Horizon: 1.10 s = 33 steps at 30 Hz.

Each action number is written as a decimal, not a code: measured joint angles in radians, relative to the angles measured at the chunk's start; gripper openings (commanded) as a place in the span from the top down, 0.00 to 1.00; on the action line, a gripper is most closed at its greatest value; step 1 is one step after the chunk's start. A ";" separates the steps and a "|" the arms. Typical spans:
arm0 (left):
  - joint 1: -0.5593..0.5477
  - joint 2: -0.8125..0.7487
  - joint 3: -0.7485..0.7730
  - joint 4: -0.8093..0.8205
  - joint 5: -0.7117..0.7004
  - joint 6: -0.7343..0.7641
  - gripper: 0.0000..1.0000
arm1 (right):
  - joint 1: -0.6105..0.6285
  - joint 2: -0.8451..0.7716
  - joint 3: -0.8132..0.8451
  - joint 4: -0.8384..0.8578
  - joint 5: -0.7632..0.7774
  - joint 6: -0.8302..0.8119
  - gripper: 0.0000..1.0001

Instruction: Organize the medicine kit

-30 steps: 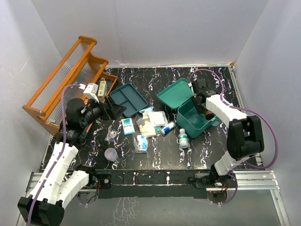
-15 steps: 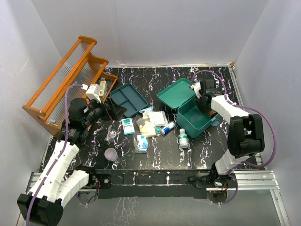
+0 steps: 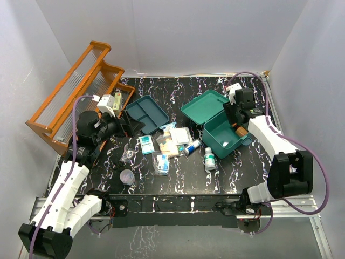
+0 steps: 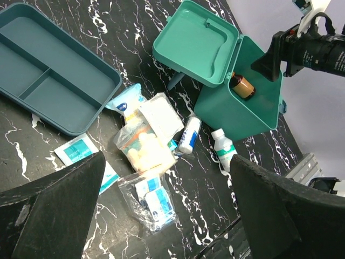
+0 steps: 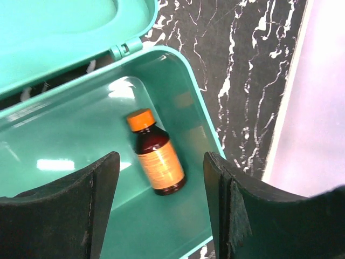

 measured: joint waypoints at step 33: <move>0.000 0.064 -0.071 0.025 -0.001 -0.029 0.01 | 0.014 -0.068 -0.094 -0.132 0.055 1.028 0.52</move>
